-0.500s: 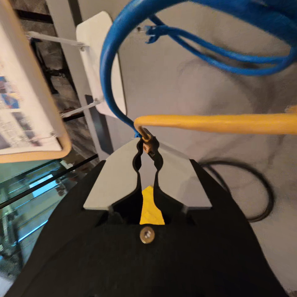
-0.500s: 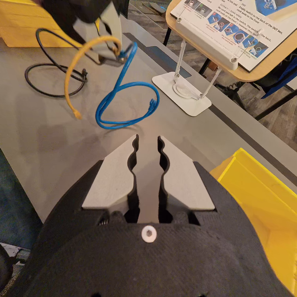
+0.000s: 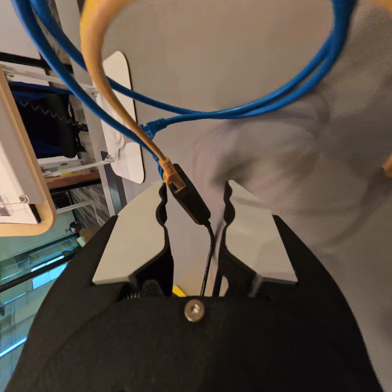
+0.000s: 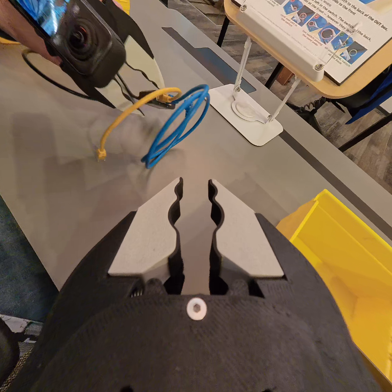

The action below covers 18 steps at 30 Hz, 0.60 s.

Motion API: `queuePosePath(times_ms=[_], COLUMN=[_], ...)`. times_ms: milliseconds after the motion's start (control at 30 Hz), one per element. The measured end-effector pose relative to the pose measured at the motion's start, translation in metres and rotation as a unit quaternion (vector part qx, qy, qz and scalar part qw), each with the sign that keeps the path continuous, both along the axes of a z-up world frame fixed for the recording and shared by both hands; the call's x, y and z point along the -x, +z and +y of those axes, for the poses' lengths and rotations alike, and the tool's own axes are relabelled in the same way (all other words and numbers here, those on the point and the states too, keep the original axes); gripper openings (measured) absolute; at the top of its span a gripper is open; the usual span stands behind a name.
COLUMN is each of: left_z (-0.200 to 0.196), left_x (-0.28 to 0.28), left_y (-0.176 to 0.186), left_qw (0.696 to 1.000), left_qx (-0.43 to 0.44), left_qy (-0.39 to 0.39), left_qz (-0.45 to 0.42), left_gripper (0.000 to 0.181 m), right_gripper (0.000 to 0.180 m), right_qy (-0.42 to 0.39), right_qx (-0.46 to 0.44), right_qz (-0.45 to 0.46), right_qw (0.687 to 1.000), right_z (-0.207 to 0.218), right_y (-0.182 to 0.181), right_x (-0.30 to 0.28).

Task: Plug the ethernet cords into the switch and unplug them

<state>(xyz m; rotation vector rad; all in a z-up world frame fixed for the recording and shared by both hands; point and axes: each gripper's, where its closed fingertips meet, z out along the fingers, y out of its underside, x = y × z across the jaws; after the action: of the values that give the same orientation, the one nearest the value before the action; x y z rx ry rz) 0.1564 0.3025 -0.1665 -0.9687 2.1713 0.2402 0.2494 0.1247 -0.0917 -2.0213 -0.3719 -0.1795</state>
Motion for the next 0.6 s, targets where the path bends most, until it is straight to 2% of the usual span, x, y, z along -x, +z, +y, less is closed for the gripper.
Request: queuePosePath(times_ms=[100, 200, 333, 433, 500, 600], left_z=[0.000, 0.005, 0.025, 0.037, 0.035, 0.039], left_x=[0.010, 0.016, 0.013, 0.001, -0.007, -0.014], left_y=[0.007, 0.028, 0.040, 0.030, 0.013, -0.020], left_qw=[1.000, 0.999, 0.992, 0.975, 0.946, 0.916], left_qx=[0.022, 0.040, 0.118, 0.200, 0.283, 0.342], left_qy=[-0.004, -0.003, 0.018, 0.032, 0.060, 0.086], left_qz=[-0.006, 0.000, 0.046, 0.096, 0.144, 0.189], left_gripper=[0.061, 0.062, 0.065, 0.070, 0.089, 0.097], right_gripper=[0.022, 0.022, 0.022, 0.022, 0.022, 0.022], right_qy=[0.000, 0.001, 0.003, 0.005, 0.009, 0.015], right_qx=[0.005, 0.005, 0.004, 0.002, 0.002, 0.000], right_qz=[0.002, 0.002, 0.004, 0.010, 0.014, 0.016], right_qw=[1.000, 1.000, 1.000, 1.000, 1.000, 1.000], right_z=[0.000, -0.001, 0.000, 0.001, 0.001, 0.000], right_y=[-0.003, -0.001, 0.000, -0.001, -0.001, -0.001], right_x=[0.000, 0.000, 0.000, 0.003, 0.007, 0.011])
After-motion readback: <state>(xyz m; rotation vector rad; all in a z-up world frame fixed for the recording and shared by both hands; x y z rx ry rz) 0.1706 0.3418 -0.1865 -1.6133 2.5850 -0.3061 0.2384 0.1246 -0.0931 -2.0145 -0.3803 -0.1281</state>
